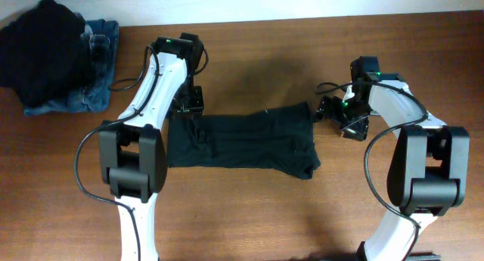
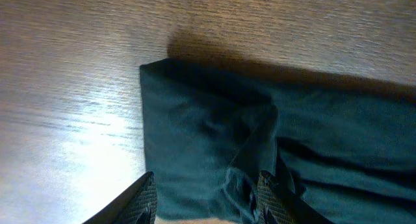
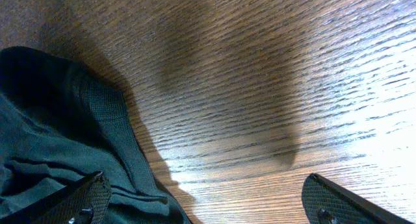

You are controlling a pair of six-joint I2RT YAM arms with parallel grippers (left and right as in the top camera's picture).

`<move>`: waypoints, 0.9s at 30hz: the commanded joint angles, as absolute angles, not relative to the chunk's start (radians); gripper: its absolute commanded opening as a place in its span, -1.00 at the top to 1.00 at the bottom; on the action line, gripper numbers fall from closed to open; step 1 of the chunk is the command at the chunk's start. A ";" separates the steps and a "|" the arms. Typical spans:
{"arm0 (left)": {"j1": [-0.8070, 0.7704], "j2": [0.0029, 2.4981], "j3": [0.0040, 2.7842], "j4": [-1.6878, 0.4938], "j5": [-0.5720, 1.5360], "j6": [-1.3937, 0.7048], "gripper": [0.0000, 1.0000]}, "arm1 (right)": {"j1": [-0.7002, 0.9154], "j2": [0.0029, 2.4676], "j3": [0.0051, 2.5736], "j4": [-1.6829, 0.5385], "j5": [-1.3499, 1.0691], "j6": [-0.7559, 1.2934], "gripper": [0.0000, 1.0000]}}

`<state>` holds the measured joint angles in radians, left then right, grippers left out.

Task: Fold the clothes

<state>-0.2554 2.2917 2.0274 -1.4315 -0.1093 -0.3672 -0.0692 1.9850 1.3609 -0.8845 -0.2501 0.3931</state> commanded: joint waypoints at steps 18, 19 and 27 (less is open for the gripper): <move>-0.279 2.356 2.029 -1.361 0.052 -0.366 0.01 | -0.065 1.993 1.357 -0.882 -0.252 0.397 -0.97; -0.281 2.356 2.029 -1.359 0.054 -0.366 0.00 | -0.065 1.993 1.357 -0.882 -0.252 0.397 -0.97; -0.294 2.357 2.029 -1.342 0.078 -0.366 -0.01 | -0.065 1.993 1.357 -0.882 -0.252 0.397 -0.97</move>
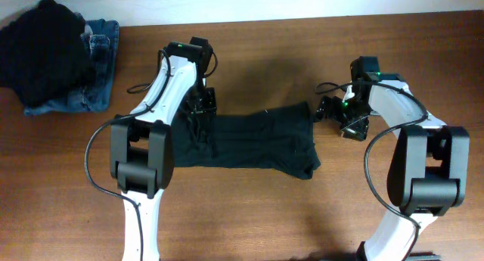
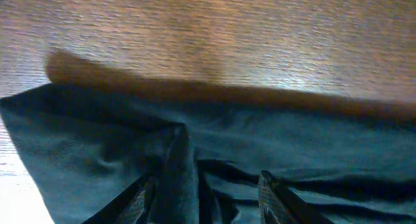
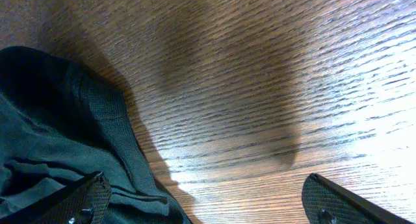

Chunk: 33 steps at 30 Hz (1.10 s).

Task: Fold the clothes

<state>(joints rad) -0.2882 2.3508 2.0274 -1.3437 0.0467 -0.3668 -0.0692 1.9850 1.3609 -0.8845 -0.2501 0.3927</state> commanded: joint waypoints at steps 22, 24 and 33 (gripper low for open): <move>-0.295 2.351 1.903 -1.195 0.240 -0.335 0.11 | -0.065 1.993 1.357 -0.882 -0.252 0.397 -0.97; -0.293 2.349 1.914 -1.196 0.240 -0.318 0.11 | -0.065 1.993 1.357 -0.882 -0.252 0.397 -0.97; -0.301 2.263 1.947 -1.213 0.241 -0.251 0.10 | -0.065 1.993 1.357 -0.882 -0.252 0.397 -0.97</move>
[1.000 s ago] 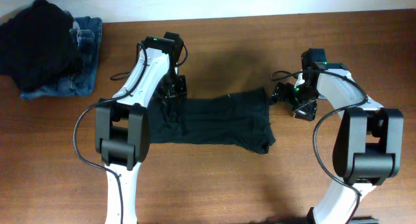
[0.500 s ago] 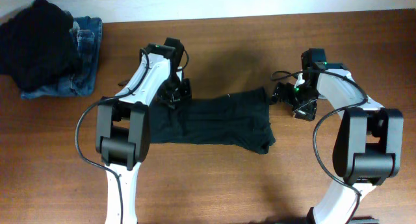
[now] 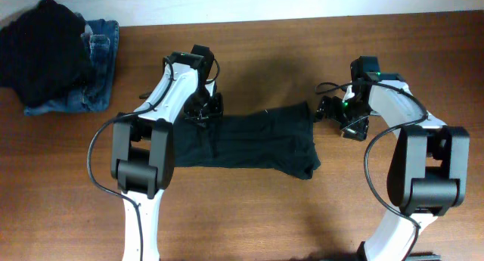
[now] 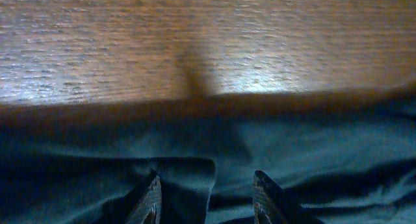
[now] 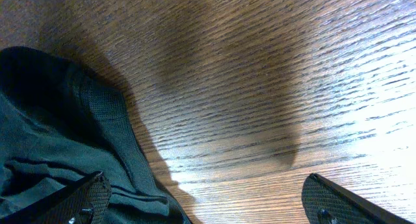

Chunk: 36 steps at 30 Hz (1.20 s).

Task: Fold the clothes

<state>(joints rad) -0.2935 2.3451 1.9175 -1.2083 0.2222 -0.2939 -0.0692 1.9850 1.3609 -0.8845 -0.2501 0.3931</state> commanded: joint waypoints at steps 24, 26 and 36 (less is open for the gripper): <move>-0.080 2.166 1.948 -1.433 0.183 -0.076 -0.84 | -0.065 1.993 1.357 -0.882 -0.251 0.396 -0.97; -0.051 2.166 1.946 -1.430 0.226 -0.025 -0.93 | -0.065 1.993 1.357 -0.881 -0.251 0.397 -0.97; -0.011 2.167 1.850 -1.384 0.349 0.085 -0.98 | -0.065 1.993 1.357 -0.881 -0.251 0.396 -0.97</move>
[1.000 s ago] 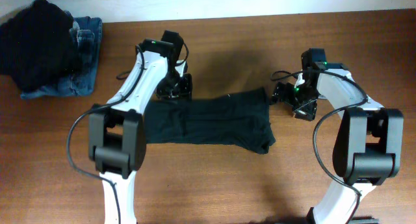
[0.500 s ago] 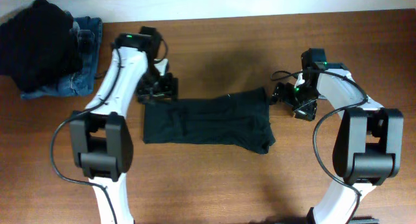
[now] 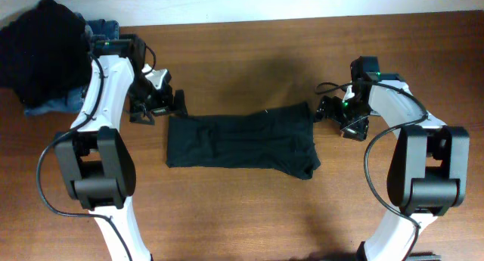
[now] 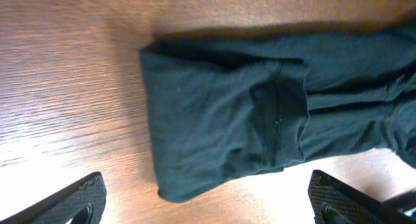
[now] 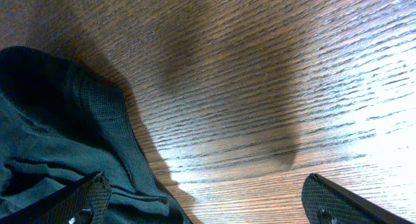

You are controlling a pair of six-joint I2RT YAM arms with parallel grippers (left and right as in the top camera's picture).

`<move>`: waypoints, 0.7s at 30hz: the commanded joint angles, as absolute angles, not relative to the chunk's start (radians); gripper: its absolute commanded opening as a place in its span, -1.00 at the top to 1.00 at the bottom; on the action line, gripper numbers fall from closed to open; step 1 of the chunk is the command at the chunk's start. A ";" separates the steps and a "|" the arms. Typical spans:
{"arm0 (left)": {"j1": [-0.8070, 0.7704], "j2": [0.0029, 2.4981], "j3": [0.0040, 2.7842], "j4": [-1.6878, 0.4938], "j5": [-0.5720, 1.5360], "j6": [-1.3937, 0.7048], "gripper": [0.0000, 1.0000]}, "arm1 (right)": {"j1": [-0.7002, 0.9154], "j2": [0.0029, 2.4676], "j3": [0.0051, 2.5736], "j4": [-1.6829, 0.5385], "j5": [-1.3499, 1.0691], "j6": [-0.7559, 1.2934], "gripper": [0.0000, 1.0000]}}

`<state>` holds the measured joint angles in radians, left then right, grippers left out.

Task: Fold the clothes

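A dark green-black garment [image 3: 242,141] lies folded into a long strip across the middle of the brown table [image 3: 249,215]. My left gripper [image 3: 160,106] hangs open just off the strip's left end; in the left wrist view that end [image 4: 221,130] lies flat between the wide-apart fingertips [image 4: 81,198]. My right gripper [image 3: 333,113] is open beside the strip's upper right corner, whose ribbed edge [image 5: 110,126] shows in the right wrist view, with one fingertip [image 5: 331,201] over bare wood.
A pile of black cloth [image 3: 41,49] lies on folded blue jeans [image 3: 94,64] in the far left corner. A pale wall edge [image 3: 302,4] runs along the table's back.
My left gripper was shut on a fold of the garment near its upper left part. Now it is open, farther left, off the strip's end. The cloth lies flat. The right arm has not moved.
My left gripper was shut on cloth at the strip's left end, then held the fold a little farther right over the garment at two later moments. Now the gripper has let go and stands left of the flat strip. The right gripper stayed open throughout.
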<state>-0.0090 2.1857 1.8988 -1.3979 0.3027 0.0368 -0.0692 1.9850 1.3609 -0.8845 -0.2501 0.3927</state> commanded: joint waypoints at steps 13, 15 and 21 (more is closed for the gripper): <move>-0.011 2.167 1.676 -1.290 0.357 0.084 -0.98 | -0.065 1.993 1.357 -0.881 -0.251 0.397 -0.97; -0.011 2.167 1.670 -1.282 0.360 0.084 -0.98 | -0.065 1.993 1.357 -0.881 -0.251 0.397 -0.97; -0.011 2.167 1.670 -1.267 0.363 0.084 -0.99 | -0.065 1.993 1.357 -0.881 -0.265 0.353 -0.97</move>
<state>-0.0116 2.1857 1.6760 -1.2736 0.3424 0.0643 -0.0692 1.9854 1.3609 -0.8841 -0.2501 0.3920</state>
